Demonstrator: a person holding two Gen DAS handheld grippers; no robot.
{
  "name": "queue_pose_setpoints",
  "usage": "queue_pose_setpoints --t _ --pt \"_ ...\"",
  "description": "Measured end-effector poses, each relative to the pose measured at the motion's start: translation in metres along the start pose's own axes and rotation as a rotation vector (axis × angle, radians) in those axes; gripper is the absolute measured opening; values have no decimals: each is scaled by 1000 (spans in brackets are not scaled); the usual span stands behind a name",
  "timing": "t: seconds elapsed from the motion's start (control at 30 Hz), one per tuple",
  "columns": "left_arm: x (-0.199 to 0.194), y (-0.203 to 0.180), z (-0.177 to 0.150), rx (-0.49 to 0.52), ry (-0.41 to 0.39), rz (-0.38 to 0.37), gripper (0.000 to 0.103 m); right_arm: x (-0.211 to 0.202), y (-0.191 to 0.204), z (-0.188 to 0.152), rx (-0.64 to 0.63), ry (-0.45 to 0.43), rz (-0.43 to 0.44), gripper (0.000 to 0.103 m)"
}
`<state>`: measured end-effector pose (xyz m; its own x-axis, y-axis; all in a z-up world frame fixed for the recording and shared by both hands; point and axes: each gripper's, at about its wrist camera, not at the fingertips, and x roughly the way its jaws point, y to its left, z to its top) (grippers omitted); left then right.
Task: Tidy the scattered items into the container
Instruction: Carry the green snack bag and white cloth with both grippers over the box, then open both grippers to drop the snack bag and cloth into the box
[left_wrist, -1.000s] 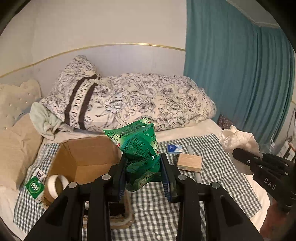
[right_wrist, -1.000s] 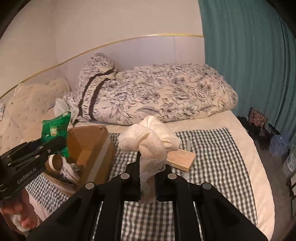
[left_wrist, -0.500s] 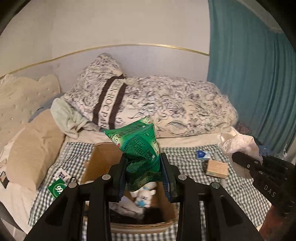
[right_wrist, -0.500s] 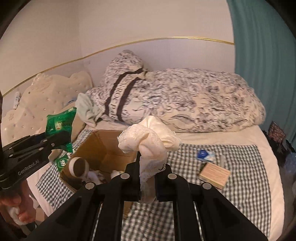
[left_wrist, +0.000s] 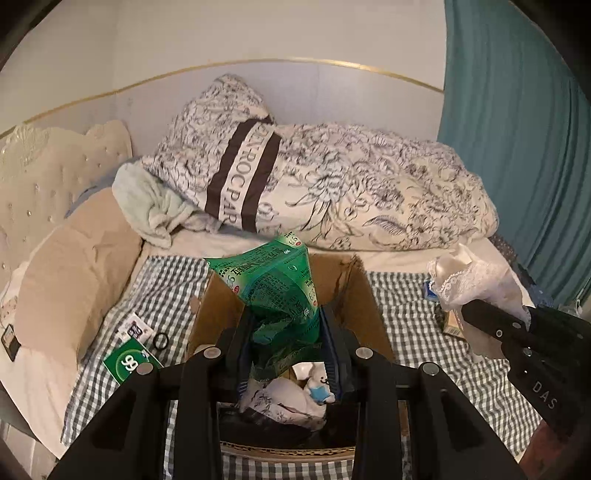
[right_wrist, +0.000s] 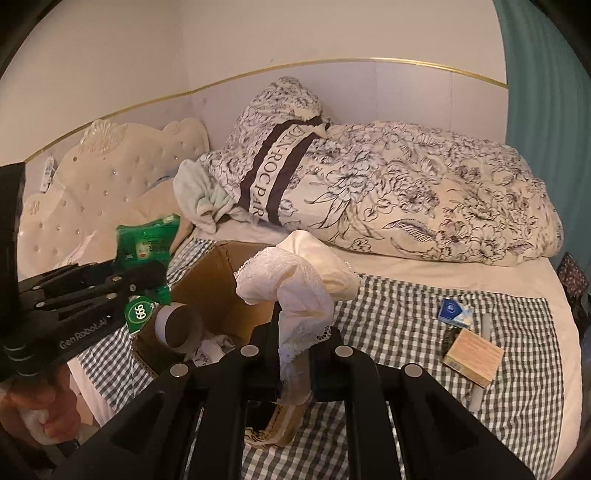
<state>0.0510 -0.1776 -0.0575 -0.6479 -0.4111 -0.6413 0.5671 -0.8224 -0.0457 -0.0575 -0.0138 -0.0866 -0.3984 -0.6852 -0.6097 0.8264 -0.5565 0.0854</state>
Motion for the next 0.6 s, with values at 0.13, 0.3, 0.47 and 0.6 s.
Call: queue_pose_setpoints --t 0.13,0.3,0.47,0.6 --pt "18 7 -5 -17 40 3 33 17 4 1 -5 27 8 9" --pt "43 17 -13 -36 91 5 33 40 10 -2 -19 67 17 9" --pt "68 24 -23 -51 151 2 33 65 17 -5 -35 114 28 9" --pt "85 31 -31 -56 200 -4 33 86 21 -8 -37 150 34 9"
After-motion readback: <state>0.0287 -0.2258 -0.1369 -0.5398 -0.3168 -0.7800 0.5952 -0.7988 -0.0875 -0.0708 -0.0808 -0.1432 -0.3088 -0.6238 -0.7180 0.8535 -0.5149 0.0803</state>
